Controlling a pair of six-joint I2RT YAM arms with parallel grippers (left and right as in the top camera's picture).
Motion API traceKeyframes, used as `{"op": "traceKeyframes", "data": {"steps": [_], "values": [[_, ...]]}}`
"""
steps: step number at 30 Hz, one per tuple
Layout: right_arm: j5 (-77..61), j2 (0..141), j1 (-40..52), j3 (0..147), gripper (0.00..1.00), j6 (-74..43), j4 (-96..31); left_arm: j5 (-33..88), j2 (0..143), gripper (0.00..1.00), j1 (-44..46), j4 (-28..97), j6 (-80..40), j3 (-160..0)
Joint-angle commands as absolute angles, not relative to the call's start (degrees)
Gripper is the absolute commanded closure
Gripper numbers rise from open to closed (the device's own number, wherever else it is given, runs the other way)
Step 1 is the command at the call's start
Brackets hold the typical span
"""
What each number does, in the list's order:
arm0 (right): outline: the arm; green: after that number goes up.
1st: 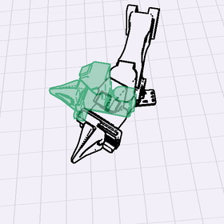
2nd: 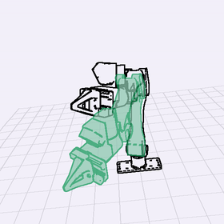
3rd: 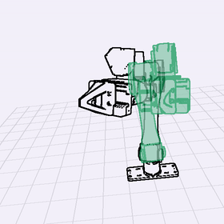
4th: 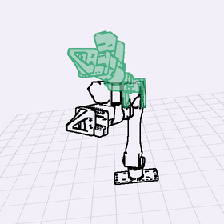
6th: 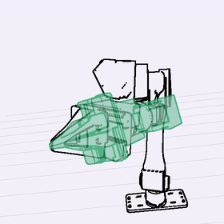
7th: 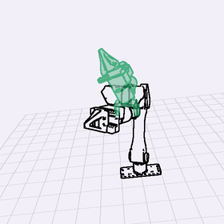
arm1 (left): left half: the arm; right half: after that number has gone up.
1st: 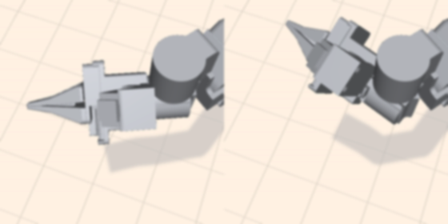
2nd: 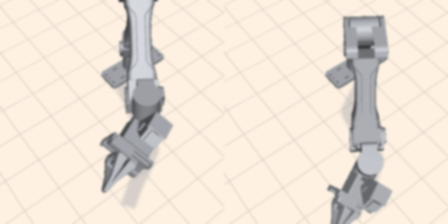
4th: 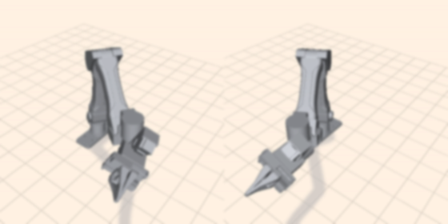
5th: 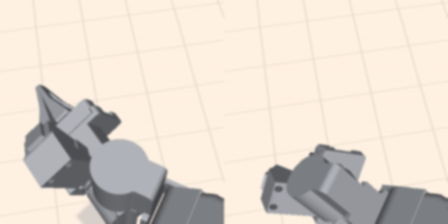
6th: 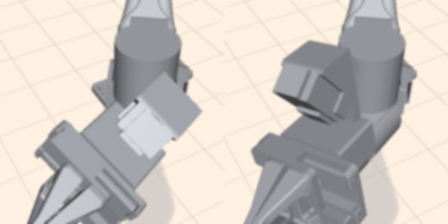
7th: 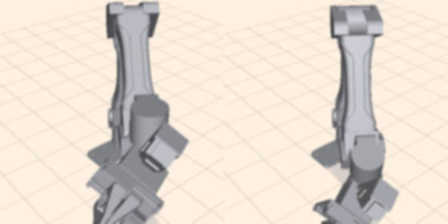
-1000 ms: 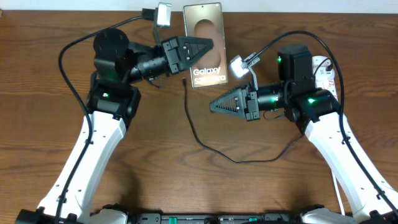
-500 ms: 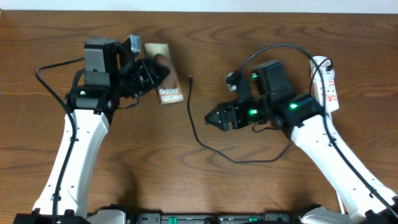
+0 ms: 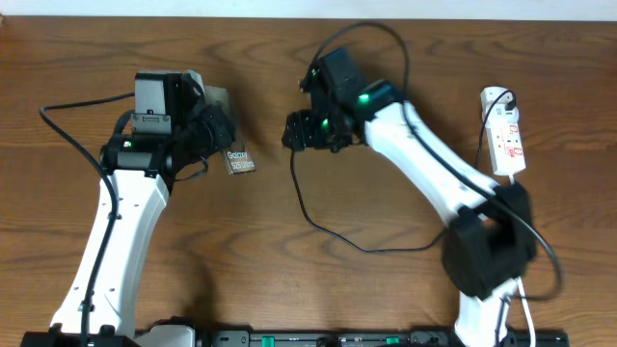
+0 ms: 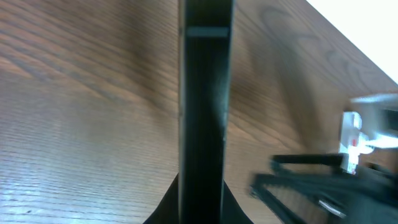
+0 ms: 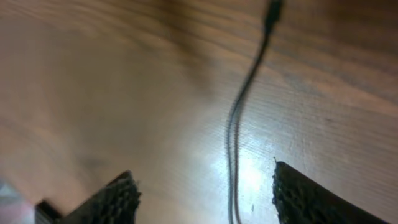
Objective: Plug charger to phone and switch on socket
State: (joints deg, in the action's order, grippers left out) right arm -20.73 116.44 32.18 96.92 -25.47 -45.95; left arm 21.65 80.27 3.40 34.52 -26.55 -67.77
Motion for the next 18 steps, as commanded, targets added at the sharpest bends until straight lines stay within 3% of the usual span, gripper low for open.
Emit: {"op": "traceKeyframes", "data": {"steps": [1, 5, 10, 12, 15, 18], "values": [[-20.10, 122.19, 32.51, 97.17, 0.36, -29.10, -43.88, 19.42, 79.42, 0.93, 3.01, 34.24, -25.04, -68.55], [-20.14, 127.02, 33.36, 97.17, 0.41, -31.53, -38.81, 19.42, 79.42, 0.93, 3.01, 34.26, -25.06, -68.55], [-19.77, 132.00, 34.70, 97.17, 0.55, -34.33, -28.82, 19.42, 79.42, 0.93, 3.01, 34.26, -25.06, -68.55], [-19.16, 133.21, 34.83, 97.17, 0.65, -35.40, -26.06, 19.44, 79.42, 0.93, 3.01, 34.26, -25.06, -68.55], [-16.78, 133.34, 34.22, 97.17, 0.96, -36.36, -27.16, 19.44, 79.42, 0.93, 3.01, 34.26, -25.08, -68.55], [-16.67, 131.04, 32.42, 97.17, 0.99, -33.87, -33.30, 20.14, 79.42, 0.93, 3.01, 34.24, -25.04, -68.55]]}}
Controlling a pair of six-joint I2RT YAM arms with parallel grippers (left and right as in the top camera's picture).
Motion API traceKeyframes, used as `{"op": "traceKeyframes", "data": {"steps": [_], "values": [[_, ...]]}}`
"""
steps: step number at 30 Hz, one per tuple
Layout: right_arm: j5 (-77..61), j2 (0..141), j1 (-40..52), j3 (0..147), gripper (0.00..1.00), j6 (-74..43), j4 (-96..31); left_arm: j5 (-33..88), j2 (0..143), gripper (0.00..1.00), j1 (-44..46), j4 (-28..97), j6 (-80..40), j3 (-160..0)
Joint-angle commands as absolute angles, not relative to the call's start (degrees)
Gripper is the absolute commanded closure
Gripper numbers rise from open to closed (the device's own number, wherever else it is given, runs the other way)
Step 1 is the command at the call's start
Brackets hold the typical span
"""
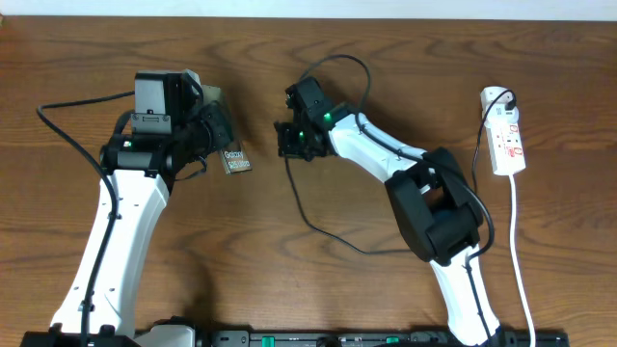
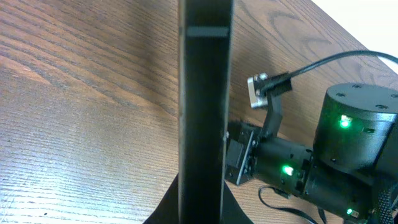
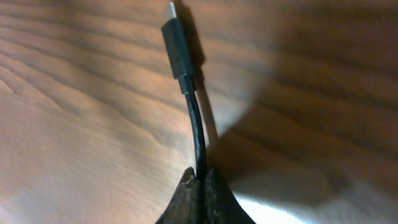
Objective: Plug charger to phone and switch on socket
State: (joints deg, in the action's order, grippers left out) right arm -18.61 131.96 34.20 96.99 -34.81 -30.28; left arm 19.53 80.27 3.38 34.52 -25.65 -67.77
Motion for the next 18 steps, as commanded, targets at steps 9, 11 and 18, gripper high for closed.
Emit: {"op": "traceKeyframes", "data": {"steps": [9, 11, 18], "values": [[-17.04, 115.22, 23.40, 96.47, 0.99, -9.96, -62.78, 27.81, 79.40, 0.93, 3.01, 32.97, -25.08, -68.55], [-17.04, 111.63, 21.52, 94.74, 0.99, -5.32, -66.76, 32.23, 79.42, 0.93, 3.01, 31.62, -25.08, -68.55], [-12.71, 100.29, 16.19, 75.37, 0.99, -3.88, -63.46, 41.80, 79.40, 0.93, 3.01, 26.46, -25.12, -68.55]]}}
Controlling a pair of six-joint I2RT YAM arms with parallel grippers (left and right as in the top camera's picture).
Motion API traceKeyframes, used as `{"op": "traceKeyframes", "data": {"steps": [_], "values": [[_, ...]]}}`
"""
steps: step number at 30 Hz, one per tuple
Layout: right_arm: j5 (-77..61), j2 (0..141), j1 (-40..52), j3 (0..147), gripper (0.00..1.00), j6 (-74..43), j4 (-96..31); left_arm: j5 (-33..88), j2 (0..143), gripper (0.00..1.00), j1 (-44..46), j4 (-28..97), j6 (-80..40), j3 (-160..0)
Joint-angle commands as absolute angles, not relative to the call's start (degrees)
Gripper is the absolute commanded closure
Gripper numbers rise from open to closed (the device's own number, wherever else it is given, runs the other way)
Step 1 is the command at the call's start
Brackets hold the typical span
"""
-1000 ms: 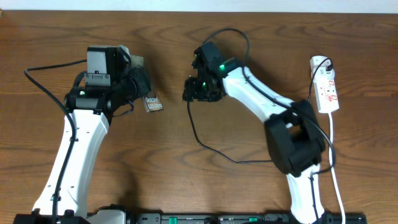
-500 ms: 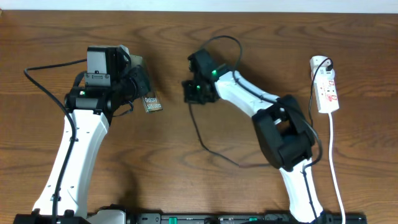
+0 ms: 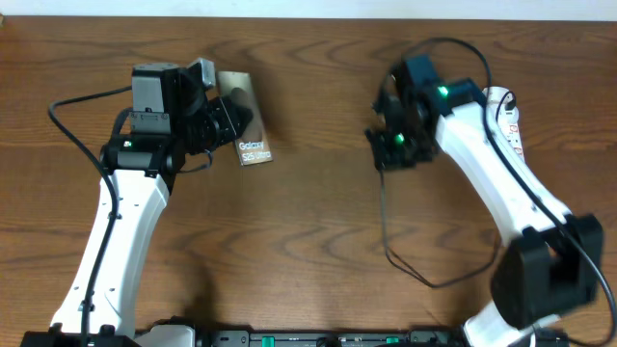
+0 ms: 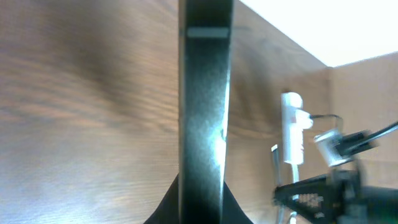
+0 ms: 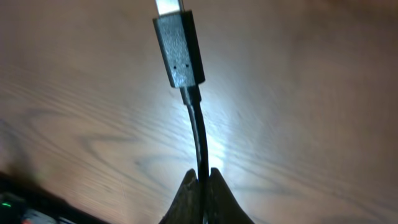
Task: Plug charger to phone and switch on socket
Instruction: 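Lower the right gripper with the cable back toward the table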
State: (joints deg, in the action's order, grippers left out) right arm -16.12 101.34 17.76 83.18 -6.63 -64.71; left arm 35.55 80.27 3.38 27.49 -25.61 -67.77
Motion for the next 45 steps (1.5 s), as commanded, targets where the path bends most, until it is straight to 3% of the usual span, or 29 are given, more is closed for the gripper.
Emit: {"op": "traceKeyframes", "data": {"steps": [1, 12, 21, 23, 29, 45], "values": [[-11.77, 99.22, 15.53, 72.25, 0.99, -4.54, -61.78, 41.80, 79.42, 0.93, 3.01, 26.41, -25.12, -68.55], [-8.01, 98.28, 14.92, 55.66, 0.99, -8.75, -43.33, 41.80, 79.42, 0.93, 3.01, 26.48, -25.10, -68.55], [-7.81, 98.26, 15.00, 55.70, 0.84, -11.81, -40.86, 41.78, 79.42, 0.93, 3.01, 26.46, -25.10, -68.55], [-6.33, 98.26, 15.00, 55.57, 0.75, -13.82, -40.66, 41.78, 79.42, 0.93, 3.01, 26.46, -25.10, -68.55], [-4.01, 98.26, 15.00, 53.67, 0.70, -23.16, -38.26, 41.78, 79.42, 0.93, 3.01, 26.46, -25.10, -68.55], [-7.09, 98.26, 13.10, 50.70, 0.81, -34.30, -30.81, 41.80, 79.42, 0.93, 3.01, 26.48, -25.10, -68.55]]}}
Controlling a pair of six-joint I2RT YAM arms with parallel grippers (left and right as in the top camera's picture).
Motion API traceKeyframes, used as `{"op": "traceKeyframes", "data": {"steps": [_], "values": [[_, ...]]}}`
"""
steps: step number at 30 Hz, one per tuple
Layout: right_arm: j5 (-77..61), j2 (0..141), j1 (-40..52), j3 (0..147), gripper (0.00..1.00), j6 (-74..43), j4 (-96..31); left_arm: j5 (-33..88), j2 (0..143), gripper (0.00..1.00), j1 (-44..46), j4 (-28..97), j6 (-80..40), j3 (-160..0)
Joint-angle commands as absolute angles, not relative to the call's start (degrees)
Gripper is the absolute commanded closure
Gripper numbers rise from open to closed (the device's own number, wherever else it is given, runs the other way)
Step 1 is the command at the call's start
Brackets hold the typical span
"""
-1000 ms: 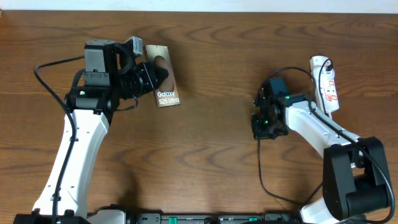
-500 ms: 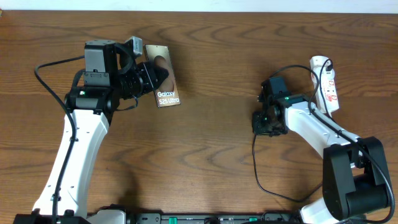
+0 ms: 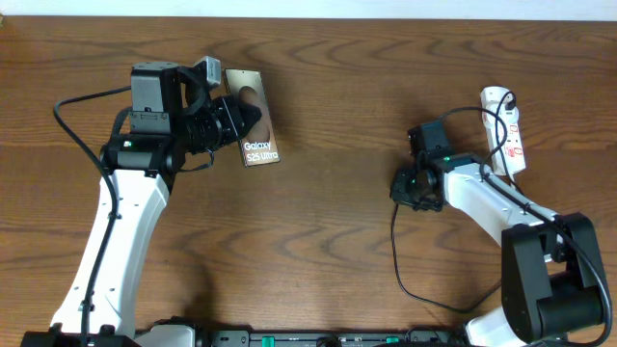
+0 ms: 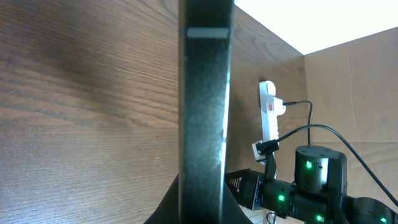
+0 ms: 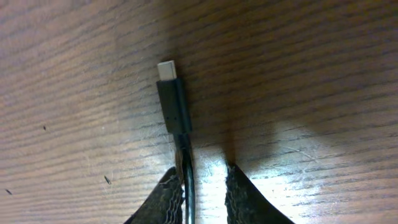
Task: Plug charger to phone and switch on socket
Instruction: 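Lower the right gripper with the cable back toward the table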
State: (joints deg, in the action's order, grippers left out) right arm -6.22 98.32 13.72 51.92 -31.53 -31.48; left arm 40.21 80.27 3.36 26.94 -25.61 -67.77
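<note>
My left gripper (image 3: 228, 121) is shut on the phone (image 3: 253, 120), a Galaxy S25 Ultra held above the table at the back left. In the left wrist view the phone (image 4: 205, 93) shows edge-on as a dark vertical bar. The black charger plug (image 5: 172, 99) lies on the wood, its cable (image 3: 397, 260) looping toward the front. My right gripper (image 5: 205, 186) sits low over the cable just behind the plug. Its jaws stand a little apart, with the cable against the left finger. Overhead, the right gripper (image 3: 413, 189) is right of centre.
A white power strip (image 3: 506, 130) lies at the far right edge with a plug in it; it also shows in the left wrist view as the power strip (image 4: 268, 115). Brown wooden table (image 3: 318, 241) all round.
My right gripper has moved down and to the right, toward the power strip. It was shut on the cable with the plug raised; now its jaws are parted and the plug rests on the table.
My right gripper was open over the cable near the table's middle while the left held the phone. Then it was shut on the cable close to the phone. Then it held the plug further right. Now the plug lies on the wood between parted jaws.
</note>
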Motion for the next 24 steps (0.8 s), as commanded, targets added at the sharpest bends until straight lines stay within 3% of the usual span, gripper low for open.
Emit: {"op": "traceKeyframes", "data": {"steps": [1, 5, 22, 24], "values": [[-7.49, 98.26, 13.10, 50.52, 0.82, -34.28, -30.37, 41.80, 79.42, 0.93, 3.01, 26.48, -25.10, -68.55], [-9.47, 98.26, 13.13, 50.17, 0.88, -34.28, -29.23, 41.80, 79.42, 0.93, 3.01, 26.46, -25.10, -68.55], [-9.39, 98.48, 14.33, 48.84, 0.92, -30.59, -28.71, 41.82, 79.42, 0.93, 3.01, 26.46, -25.10, -68.55], [-9.39, 98.48, 14.20, 48.84, 0.99, -30.59, -28.80, 41.82, 79.42, 0.92, 3.01, 26.46, -25.12, -68.55]]}}
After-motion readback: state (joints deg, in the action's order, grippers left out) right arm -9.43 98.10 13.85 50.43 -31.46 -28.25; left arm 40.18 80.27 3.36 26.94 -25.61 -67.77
